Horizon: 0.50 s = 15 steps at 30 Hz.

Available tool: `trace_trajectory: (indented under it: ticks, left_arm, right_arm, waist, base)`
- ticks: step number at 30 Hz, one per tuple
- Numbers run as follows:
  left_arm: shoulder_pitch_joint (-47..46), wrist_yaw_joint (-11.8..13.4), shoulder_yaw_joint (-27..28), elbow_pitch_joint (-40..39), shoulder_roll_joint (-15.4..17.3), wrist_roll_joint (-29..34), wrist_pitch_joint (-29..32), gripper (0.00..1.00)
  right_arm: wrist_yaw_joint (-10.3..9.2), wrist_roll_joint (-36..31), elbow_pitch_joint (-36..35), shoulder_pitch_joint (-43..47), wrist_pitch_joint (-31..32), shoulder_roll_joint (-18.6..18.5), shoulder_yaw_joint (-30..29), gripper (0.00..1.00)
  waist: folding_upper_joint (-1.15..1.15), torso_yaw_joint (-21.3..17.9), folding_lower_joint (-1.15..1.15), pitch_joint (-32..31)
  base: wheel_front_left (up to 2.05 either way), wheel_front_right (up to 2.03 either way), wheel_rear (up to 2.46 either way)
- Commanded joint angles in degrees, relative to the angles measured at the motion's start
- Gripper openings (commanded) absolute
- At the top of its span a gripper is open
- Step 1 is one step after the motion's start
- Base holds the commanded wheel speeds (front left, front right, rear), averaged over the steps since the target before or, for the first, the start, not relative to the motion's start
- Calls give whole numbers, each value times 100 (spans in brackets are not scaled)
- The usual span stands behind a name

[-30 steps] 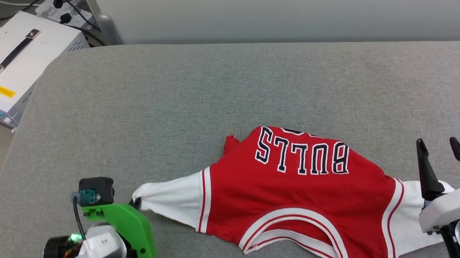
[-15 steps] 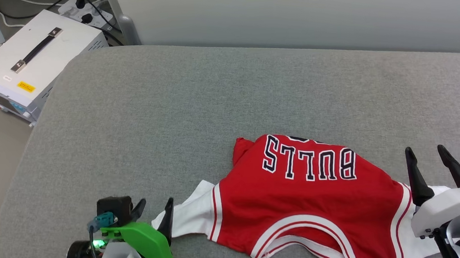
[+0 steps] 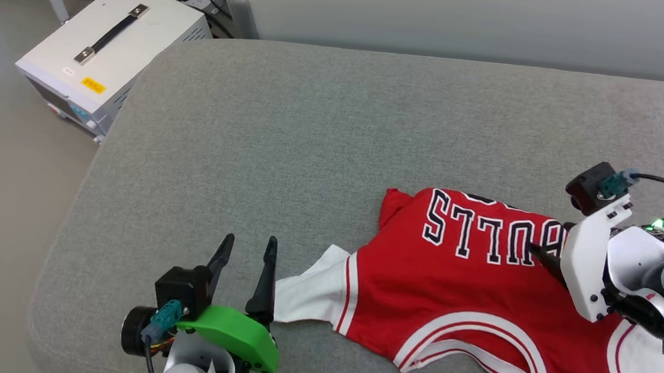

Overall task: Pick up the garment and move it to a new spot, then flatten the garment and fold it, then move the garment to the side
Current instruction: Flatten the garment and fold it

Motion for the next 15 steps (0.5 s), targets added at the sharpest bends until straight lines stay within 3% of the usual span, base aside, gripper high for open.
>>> trace_trajectory:
  ticks: [1, 6, 15]
  left_arm:
    - [-93, -25, -26, 35, -44, 90, -57, 100]
    - [-185, -62, -106, 167, -152, 79, -153, 100]
    - [-358, -123, -213, 341, -271, 76, -268, 100]
  right_arm:
    - [-5, 143, 97, -213, 237, -98, 141, 100]
    - [-5, 485, 615, -702, 944, -343, 545, 100]
    - [-5, 740, 1275, -912, 1202, -516, 1322, 100]
  waist:
    - [69, 282, 0, 185]
    - [69, 577, 0, 348]
    - [69, 921, 0, 603]
  base:
    - [0, 0, 0]
    - [0, 0, 0]
    - [0, 0, 0]
